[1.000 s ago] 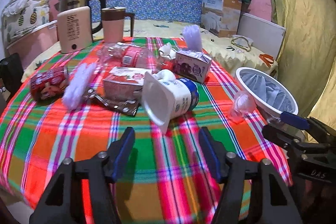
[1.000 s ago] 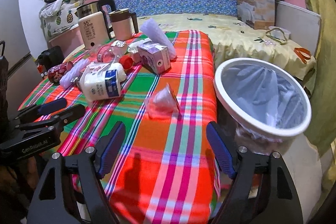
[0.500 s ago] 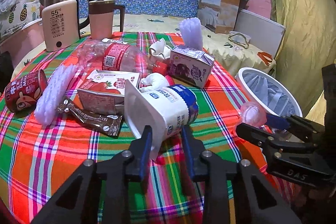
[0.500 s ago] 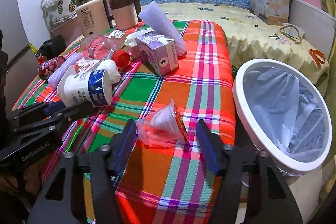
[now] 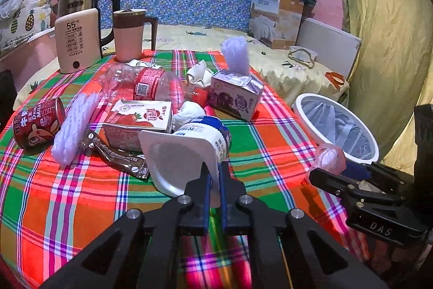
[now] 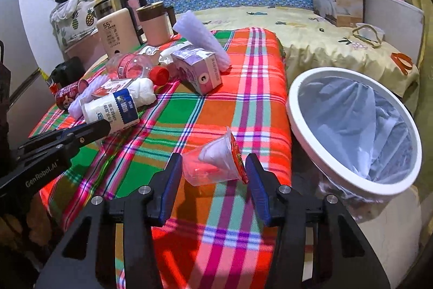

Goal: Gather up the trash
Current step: 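Grasp the clear plastic cup with the right tool while the left tool grasps the white yogurt cup, then carry both cups over the bin and open both tools to drop them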

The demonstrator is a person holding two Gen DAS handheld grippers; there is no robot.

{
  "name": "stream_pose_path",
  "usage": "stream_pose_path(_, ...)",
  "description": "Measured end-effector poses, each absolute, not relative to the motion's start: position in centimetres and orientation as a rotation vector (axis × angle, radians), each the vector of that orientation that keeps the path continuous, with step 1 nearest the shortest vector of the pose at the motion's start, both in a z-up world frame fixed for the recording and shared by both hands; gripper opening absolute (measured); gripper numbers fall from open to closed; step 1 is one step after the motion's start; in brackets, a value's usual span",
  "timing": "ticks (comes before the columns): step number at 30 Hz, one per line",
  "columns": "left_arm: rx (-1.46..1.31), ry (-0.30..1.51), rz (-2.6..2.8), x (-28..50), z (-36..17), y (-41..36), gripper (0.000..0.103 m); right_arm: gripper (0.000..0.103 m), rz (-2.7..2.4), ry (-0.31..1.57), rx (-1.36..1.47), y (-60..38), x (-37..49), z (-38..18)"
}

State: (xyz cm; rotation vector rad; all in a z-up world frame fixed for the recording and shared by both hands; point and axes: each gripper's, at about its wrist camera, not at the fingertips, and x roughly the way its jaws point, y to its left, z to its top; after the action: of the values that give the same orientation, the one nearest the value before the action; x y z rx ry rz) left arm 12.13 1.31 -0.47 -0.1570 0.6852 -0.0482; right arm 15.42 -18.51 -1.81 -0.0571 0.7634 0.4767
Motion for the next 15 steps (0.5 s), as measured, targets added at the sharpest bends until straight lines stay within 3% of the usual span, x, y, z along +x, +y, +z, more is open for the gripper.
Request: stream_pose_path(15,-0.087,0.654,-0.201,14.0,2.4,-4.7,0.006,0.050,0.371,0.706,0.017,-24.0,16.7,-0.5)
